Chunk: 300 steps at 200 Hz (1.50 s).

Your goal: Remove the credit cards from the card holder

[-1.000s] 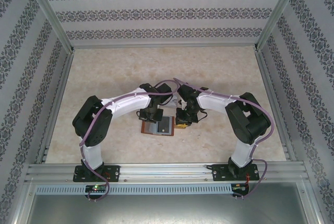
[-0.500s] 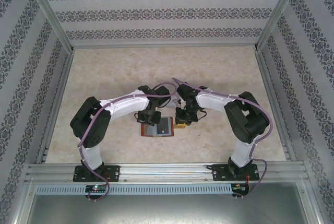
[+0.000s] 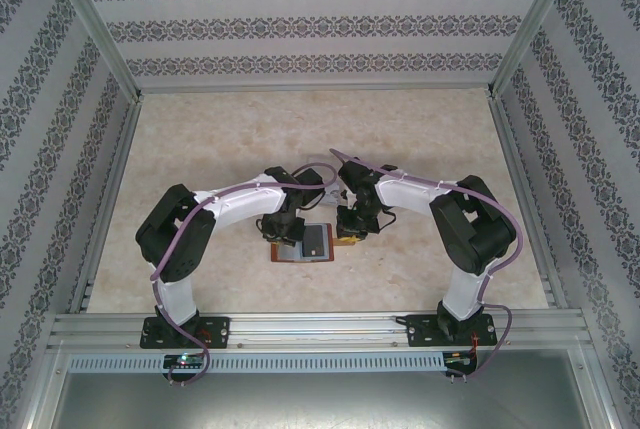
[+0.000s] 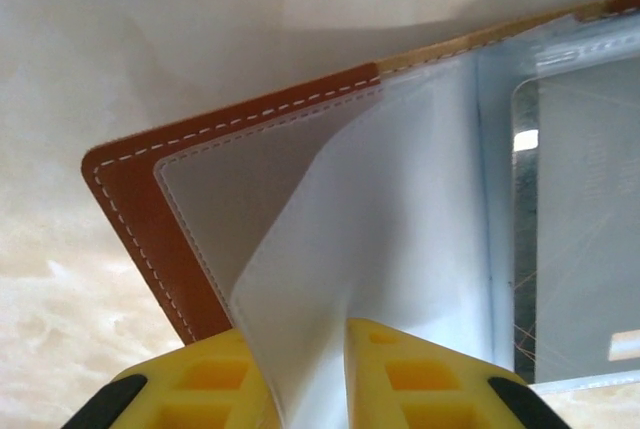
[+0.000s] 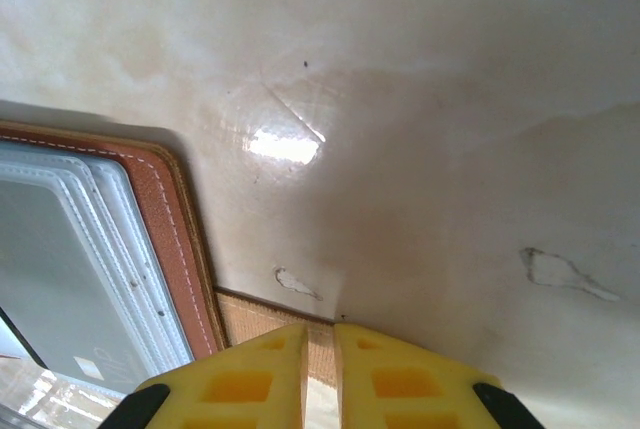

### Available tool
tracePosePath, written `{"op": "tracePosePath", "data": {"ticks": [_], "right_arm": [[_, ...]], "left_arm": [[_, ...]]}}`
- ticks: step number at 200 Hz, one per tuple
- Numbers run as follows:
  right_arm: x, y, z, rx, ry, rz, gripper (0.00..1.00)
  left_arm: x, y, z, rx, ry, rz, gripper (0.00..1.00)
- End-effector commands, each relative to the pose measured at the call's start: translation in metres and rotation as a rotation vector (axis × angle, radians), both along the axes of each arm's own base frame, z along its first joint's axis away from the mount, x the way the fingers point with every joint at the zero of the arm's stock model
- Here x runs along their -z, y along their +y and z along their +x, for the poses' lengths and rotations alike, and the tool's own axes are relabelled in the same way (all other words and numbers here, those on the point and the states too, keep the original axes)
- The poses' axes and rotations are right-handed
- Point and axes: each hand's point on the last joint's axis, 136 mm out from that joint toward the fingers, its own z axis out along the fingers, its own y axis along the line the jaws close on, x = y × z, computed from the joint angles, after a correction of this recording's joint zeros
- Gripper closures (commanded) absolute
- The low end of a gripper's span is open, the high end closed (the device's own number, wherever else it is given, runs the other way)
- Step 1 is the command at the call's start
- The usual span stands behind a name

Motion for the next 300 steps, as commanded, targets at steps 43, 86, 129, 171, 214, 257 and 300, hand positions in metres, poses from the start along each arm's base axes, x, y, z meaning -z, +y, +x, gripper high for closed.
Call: {"op": "tracePosePath", "data": {"ticks": [43, 86, 129, 171, 214, 257, 300], "right_arm": [[0.005, -0.004, -0.004, -0.025, 0.011, -0.047, 0.83], [0.001, -0.001, -0.003, -0.026, 0.005, -0.041, 0.83], [-0.004, 0.000, -0.002, -0.029, -0.005, -0.041, 0.83], [-0.016, 0.000, 0.002, -0.023, -0.028, -0.039, 0.83], [-0.029, 0.011, 0.004, 0.013, -0.045, 0.029, 0.81], [-0.033, 0.033, 0.002, 0.045, -0.032, 0.127, 0.77], [-0.021, 0.039, -0.003, 0.037, -0.005, 0.113, 0.69]], "left_arm": [[0.008, 0.016, -0.009, 0.008, 0.056, 0.050, 0.73], [-0.003, 0.022, -0.004, -0.013, 0.034, 0.038, 0.72], [-0.021, 0.032, 0.002, -0.055, -0.001, 0.006, 0.71], [-0.032, 0.023, 0.011, -0.085, -0.022, -0.108, 0.72], [-0.040, -0.018, 0.026, -0.177, -0.052, -0.417, 0.73], [-0.031, -0.045, 0.033, -0.271, -0.017, -0.660, 0.75], [-0.017, -0.042, 0.028, -0.282, 0.013, -0.634, 0.78]]}}
